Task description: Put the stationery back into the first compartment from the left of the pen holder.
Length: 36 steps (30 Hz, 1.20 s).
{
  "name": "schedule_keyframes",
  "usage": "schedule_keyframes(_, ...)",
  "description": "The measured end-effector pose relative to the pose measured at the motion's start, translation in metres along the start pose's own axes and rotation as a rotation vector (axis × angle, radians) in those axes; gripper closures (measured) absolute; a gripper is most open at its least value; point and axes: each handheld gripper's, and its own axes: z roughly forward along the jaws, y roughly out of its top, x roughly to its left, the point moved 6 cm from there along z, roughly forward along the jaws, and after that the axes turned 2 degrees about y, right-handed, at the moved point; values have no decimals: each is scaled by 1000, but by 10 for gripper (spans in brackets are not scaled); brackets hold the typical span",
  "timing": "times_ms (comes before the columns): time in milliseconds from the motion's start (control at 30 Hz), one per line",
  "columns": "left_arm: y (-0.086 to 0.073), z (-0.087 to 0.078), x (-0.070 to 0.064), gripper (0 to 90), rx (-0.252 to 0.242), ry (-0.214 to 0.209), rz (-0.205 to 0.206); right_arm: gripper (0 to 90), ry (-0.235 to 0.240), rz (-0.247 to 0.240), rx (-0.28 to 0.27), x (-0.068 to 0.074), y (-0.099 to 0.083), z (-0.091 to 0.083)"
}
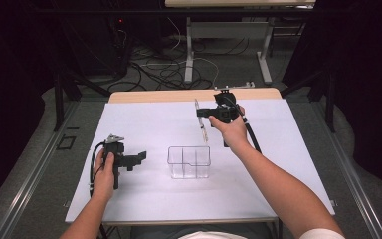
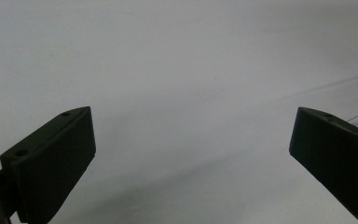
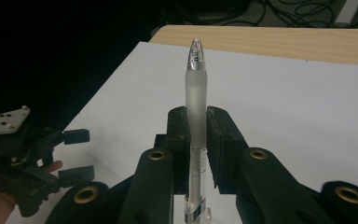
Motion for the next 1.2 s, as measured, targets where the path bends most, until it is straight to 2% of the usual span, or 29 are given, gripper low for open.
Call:
schedule_keyframes(300,0,0,0,4,2,0,0,796,69,-55,-1,35,-2,2)
schedule_keyframes(533,0,0,0,3,0,-2,1,796,101,-104,0,56,-5,9)
schedule_keyframes(967,0,-1,0,4,0,-5,2,796,126,-143,2,80,-9,21)
schedule_keyframes(1200,0,-1,0,4,0,-4,3,796,124,-155,8,84,-12,26)
